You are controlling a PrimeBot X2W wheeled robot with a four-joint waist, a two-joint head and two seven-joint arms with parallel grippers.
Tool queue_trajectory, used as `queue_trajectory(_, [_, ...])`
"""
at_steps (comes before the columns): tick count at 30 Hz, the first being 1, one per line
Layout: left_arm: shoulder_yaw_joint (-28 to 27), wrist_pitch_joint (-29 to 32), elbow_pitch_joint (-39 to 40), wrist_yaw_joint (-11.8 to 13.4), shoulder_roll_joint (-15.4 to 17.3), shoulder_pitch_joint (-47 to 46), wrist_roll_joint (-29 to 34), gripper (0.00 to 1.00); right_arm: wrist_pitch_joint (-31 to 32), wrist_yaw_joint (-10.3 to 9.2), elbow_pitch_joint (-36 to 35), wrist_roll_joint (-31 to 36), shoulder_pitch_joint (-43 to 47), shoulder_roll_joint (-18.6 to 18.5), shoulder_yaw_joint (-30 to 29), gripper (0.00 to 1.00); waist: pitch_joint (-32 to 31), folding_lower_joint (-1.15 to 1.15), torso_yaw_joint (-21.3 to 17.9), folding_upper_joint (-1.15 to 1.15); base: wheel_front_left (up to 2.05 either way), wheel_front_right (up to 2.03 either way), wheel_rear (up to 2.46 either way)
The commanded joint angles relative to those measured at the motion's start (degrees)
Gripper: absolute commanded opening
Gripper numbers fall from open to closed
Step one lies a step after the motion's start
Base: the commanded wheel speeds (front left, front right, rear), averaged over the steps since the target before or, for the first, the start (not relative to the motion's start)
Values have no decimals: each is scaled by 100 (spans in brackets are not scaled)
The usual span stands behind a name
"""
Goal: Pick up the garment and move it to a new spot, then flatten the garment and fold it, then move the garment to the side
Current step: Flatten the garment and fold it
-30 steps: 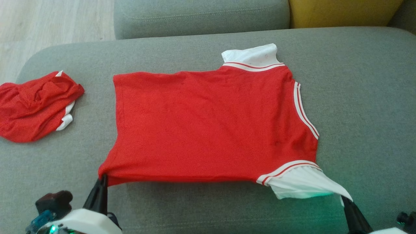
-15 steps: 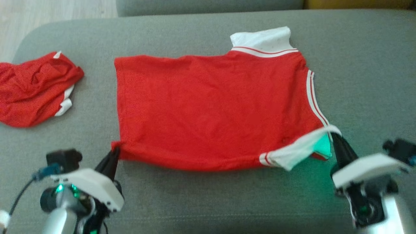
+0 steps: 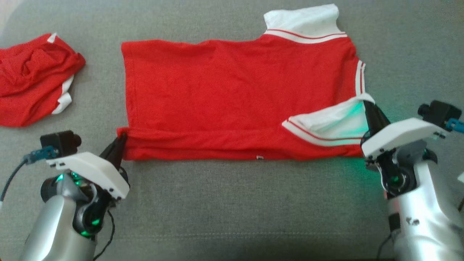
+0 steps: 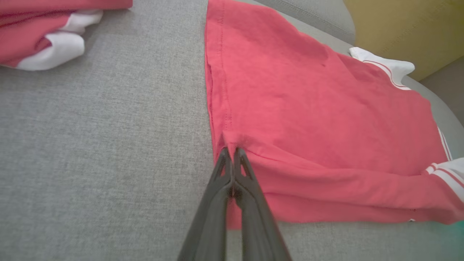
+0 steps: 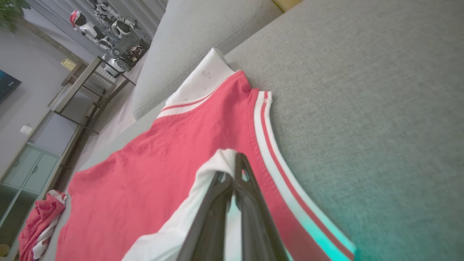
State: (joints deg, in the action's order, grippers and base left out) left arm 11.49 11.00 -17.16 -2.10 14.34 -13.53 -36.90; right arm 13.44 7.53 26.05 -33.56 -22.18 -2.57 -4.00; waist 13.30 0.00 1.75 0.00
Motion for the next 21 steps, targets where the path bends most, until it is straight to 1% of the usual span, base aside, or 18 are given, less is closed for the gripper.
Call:
queue_trajectory(1, [-283,-96,33,-41,119,-363,-41,0,-143,-4,-44,44,-352,-31,115,0,132,0,20,0,0,0,0])
queue_trajectory(4, [-295,-161,-207,-113,64,-521,-125,0,-272,-4,188,22,-559,-31,157,0,241,0,32,0,0,0,0])
queue_trajectory(5, [-291,-193,-276,-144,54,-564,-142,32,-310,-4,236,-2,-610,-31,200,0,272,0,35,0,0,0,0])
queue_trajectory(6, [-286,-233,-341,-170,50,-601,-150,95,-359,-4,275,-13,-644,-31,244,10,296,0,35,0,0,0,0])
queue_trajectory(7, [-286,-284,-398,-191,41,-633,-156,100,-420,-4,298,-17,-664,-31,286,100,314,0,38,0,0,0,0])
queue_trajectory(11, [-280,-653,-511,-232,14,-661,-74,100,-806,-4,179,37,-628,-31,502,100,338,0,39,0,0,0,0])
queue_trajectory(13, [-273,-1100,-457,-166,-15,-561,111,100,-1150,-4,-67,218,-478,-57,692,100,294,0,26,0,0,0,0])
queue_trajectory(14, [-273,-1100,-457,-166,-15,-561,111,100,-1150,-4,-67,218,-478,-57,692,100,294,0,26,0,0,0,0])
queue_trajectory(16, [-281,-1436,-369,-91,-41,-461,245,100,-1385,-4,-277,416,-331,-100,791,100,249,0,19,0,0,0,0])
queue_trajectory(17, [-280,-1768,-256,17,-50,-347,411,100,-1611,-4,-496,685,-159,-155,856,100,186,0,12,0,0,0,0])
queue_trajectory(21, [-270,-2316,60,280,-66,-92,776,100,-1935,-4,-964,1278,248,-176,784,100,45,0,-3,0,0,0,0])
